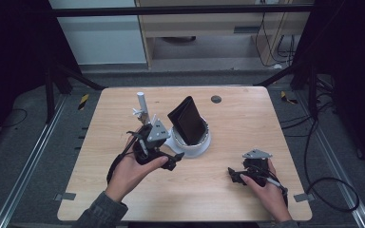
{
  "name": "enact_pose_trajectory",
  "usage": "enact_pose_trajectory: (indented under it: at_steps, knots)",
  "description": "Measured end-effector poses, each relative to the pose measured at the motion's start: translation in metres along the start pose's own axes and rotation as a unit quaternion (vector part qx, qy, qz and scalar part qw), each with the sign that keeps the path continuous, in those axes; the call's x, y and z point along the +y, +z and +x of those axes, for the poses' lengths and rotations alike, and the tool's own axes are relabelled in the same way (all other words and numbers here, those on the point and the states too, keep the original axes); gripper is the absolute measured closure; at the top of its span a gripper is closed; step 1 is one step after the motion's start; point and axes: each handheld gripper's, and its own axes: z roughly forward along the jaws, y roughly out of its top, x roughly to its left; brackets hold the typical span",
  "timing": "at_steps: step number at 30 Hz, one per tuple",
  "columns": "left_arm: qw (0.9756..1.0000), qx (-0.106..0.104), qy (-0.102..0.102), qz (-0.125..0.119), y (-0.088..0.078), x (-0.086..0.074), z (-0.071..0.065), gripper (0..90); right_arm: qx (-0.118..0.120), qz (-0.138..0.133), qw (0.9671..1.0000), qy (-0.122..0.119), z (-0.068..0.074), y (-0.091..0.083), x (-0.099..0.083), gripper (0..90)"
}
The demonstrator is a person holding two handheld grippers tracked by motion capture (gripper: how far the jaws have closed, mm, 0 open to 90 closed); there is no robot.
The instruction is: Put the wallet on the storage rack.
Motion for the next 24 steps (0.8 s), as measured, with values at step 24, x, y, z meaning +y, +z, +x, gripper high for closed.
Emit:
enact_pose_trajectory:
  at_steps: [24]
  knots:
    - [0.9967, 0.022, -0.006, 0.078, 0.020, -0.098, -0.003, 4.8, 0.003, 0.001, 1.0000, 0.006, 0.001, -0.001, 0.000, 1.4]
